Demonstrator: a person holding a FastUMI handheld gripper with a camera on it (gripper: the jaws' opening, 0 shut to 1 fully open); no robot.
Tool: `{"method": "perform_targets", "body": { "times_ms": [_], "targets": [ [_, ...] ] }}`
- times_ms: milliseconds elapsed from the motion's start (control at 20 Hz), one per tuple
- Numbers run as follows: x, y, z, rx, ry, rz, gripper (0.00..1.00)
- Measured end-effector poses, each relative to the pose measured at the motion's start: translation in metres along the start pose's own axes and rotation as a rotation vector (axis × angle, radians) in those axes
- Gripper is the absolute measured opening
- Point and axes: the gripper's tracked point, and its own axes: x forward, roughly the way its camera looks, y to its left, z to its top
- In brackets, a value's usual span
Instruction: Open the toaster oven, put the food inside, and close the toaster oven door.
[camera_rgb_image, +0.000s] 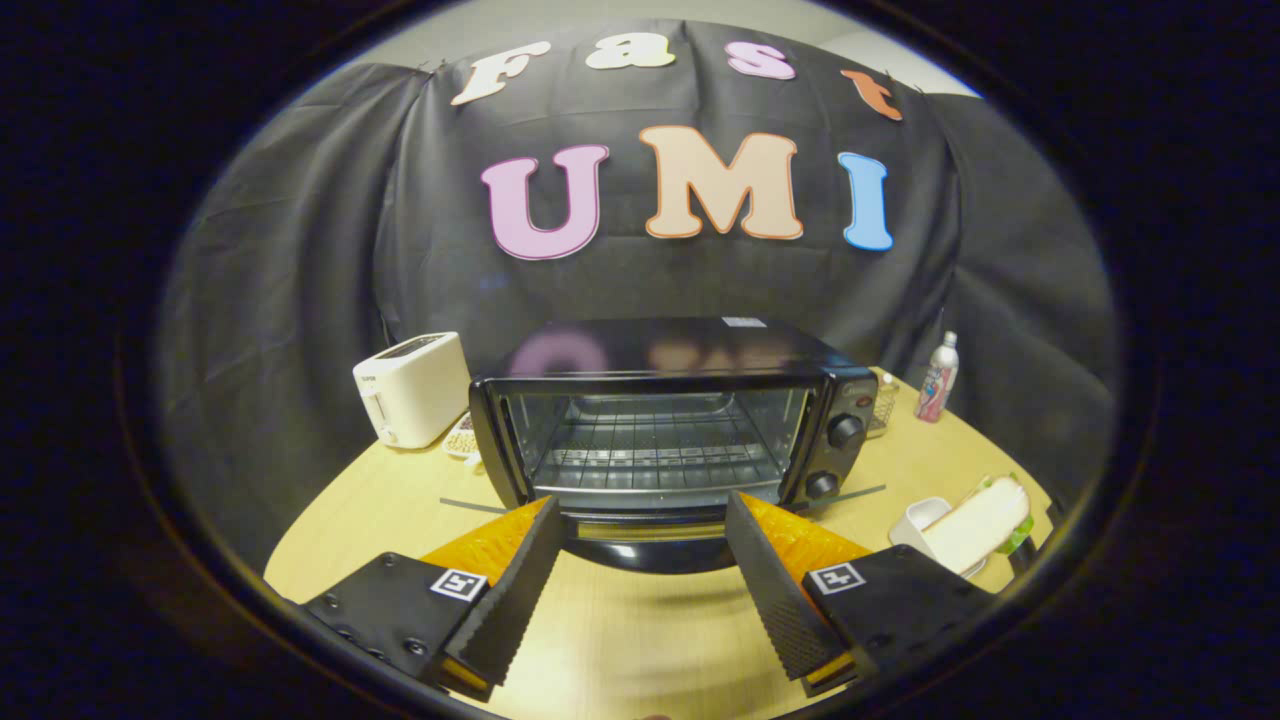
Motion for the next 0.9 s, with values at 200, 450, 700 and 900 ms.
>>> {"method": "perform_targets", "body": {
  "times_ms": [200, 450, 700, 900],
  "targets": [
    [-0.008, -0.002, -0.018, -0.009, 0.031, 0.001, 1.00],
    [-0.020, -0.004, -0.057, -0.019, 0.131, -0.001, 1.00],
    [-0.023, -0.003, -0.089, -0.103, 0.223, 0.000, 1.00],
    [-0.025, -0.002, -0.109, -0.054, 0.290, -0.001, 0.99]
  ]
}}
